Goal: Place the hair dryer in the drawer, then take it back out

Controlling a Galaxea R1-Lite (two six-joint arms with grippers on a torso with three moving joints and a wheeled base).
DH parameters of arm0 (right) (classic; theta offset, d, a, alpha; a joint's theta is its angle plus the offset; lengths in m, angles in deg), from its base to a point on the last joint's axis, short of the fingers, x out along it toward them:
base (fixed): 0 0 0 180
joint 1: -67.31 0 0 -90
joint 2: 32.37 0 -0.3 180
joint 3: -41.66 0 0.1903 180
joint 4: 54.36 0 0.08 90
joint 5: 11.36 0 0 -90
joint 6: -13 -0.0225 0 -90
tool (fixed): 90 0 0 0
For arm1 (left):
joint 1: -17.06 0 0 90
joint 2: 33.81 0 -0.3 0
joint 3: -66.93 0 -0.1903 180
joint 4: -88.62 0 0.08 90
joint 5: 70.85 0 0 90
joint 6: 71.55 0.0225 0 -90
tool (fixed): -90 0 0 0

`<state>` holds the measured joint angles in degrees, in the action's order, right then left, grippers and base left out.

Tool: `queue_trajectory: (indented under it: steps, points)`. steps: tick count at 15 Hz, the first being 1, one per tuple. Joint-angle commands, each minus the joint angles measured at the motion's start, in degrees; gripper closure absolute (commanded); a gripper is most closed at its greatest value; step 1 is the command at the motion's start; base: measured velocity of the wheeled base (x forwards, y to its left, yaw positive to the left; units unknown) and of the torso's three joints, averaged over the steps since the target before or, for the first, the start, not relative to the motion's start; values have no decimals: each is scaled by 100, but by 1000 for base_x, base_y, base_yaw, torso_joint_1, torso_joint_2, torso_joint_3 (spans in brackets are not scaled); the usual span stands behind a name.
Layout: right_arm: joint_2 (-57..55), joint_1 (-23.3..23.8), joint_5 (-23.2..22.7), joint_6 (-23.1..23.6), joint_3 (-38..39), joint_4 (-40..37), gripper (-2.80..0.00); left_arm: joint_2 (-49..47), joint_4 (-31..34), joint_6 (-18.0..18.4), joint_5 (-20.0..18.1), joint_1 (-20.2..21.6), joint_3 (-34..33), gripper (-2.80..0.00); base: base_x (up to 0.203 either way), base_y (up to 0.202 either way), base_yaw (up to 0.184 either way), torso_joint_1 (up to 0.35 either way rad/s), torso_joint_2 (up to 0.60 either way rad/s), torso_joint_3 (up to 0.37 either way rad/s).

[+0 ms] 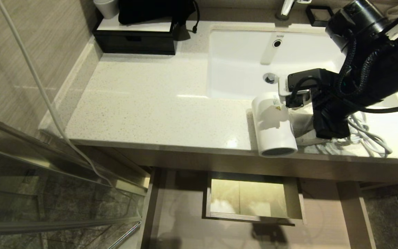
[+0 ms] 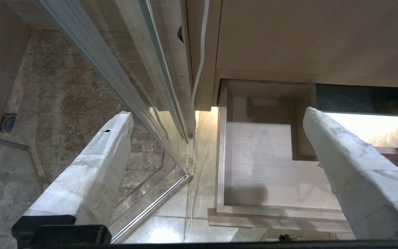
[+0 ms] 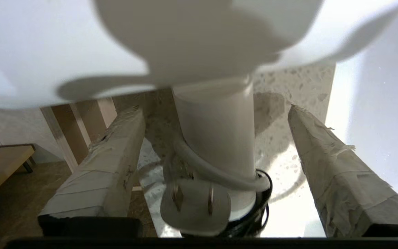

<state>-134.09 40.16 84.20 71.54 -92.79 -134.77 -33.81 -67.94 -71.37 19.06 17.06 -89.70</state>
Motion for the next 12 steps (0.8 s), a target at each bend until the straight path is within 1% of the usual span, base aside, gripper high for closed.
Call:
queue_trajectory:
  steps: [1,12]
  points:
    - [137,32,-5,29,7,-43,-280,-9,1,-1,1,0,0,-280,0,0,0,0,0,0]
    - [609,79,-29,28,57,-61,-280,0,1,-1,1,0,0,-280,0,0,0,0,0,0]
